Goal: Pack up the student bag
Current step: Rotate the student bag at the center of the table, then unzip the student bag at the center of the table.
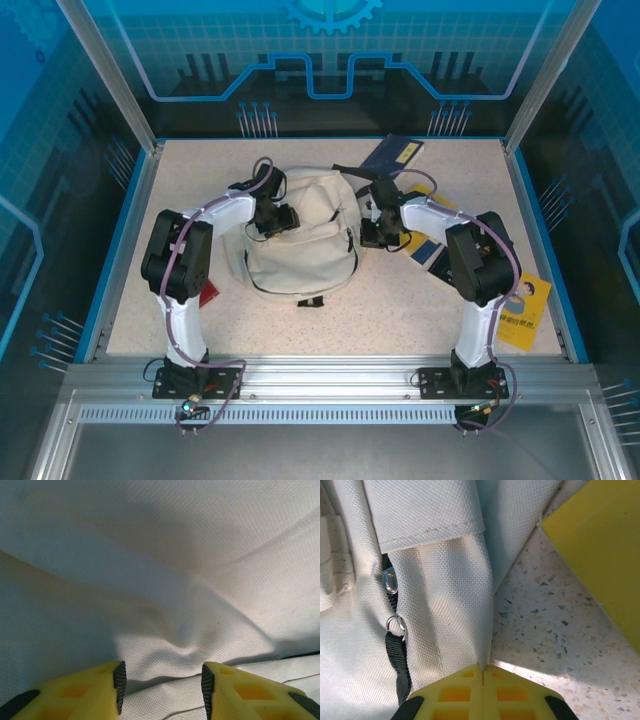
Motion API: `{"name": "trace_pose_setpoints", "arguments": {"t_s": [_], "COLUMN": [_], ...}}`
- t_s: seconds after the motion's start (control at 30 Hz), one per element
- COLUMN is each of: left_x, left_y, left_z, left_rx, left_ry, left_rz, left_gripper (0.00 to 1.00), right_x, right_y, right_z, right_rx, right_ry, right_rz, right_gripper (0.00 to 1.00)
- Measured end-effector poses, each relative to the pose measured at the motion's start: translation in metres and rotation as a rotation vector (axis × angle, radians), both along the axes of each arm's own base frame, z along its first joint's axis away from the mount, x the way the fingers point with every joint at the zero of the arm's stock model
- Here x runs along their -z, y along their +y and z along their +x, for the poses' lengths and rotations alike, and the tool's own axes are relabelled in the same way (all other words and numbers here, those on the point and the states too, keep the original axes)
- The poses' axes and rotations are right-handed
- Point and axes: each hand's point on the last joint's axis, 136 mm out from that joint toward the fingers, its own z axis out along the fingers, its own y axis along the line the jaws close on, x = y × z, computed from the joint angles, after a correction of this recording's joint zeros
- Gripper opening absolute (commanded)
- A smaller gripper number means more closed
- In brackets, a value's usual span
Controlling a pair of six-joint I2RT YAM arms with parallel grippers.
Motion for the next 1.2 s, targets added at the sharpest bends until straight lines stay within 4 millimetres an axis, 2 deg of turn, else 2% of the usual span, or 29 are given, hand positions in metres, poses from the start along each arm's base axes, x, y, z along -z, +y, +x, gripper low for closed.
{"name": "trace_pose_setpoints", "arguments": {"t_s": [0.13, 0.23, 0.3, 0.4, 0.5, 0.63, 0.77, 0.93, 1.1, 1.2], "left_x": [0.012, 0.008, 0.003, -0.007, -0.023, -0.049, -0.059, -0.036, -0.009, -0.001], "left_y": [0.011, 0.015, 0.015, 0.015, 0.008, -0.017, -0.050, -0.076, -0.080, -0.080], "left_z": [-0.026, -0.044, -0.053, -0.055, -0.044, -0.024, -0.006, 0.014, 0.024, 0.025], "left_rx": [-0.006, -0.002, 0.005, 0.015, 0.021, 0.053, 0.081, 0.077, 0.063, 0.053], "left_ry": [0.038, 0.046, 0.056, 0.051, 0.015, -0.074, -0.129, -0.118, -0.086, -0.068], "left_rz": [0.028, 0.036, 0.041, 0.049, 0.040, -0.016, -0.076, -0.112, -0.102, -0.099], "left_gripper": [0.49, 0.52, 0.55, 0.58, 0.56, 0.51, 0.45, 0.38, 0.36, 0.36], "right_x": [0.001, -0.005, -0.010, -0.017, -0.027, -0.044, -0.047, -0.041, -0.020, -0.013], "right_y": [0.005, 0.008, 0.010, 0.009, 0.011, 0.032, 0.050, 0.053, 0.056, 0.057], "right_z": [0.000, 0.004, 0.006, 0.008, 0.002, -0.016, -0.028, -0.028, -0.030, -0.026], "right_rx": [-0.009, -0.012, -0.016, -0.020, -0.035, -0.076, -0.076, -0.018, 0.014, 0.034], "right_ry": [0.011, 0.004, -0.003, -0.014, -0.030, -0.047, -0.026, 0.018, 0.080, 0.095], "right_rz": [0.021, 0.034, 0.035, 0.009, -0.028, -0.037, 0.000, 0.032, 0.027, 0.023], "right_gripper": [0.00, 0.01, 0.11, 0.27, 0.36, 0.35, 0.30, 0.27, 0.26, 0.26]}}
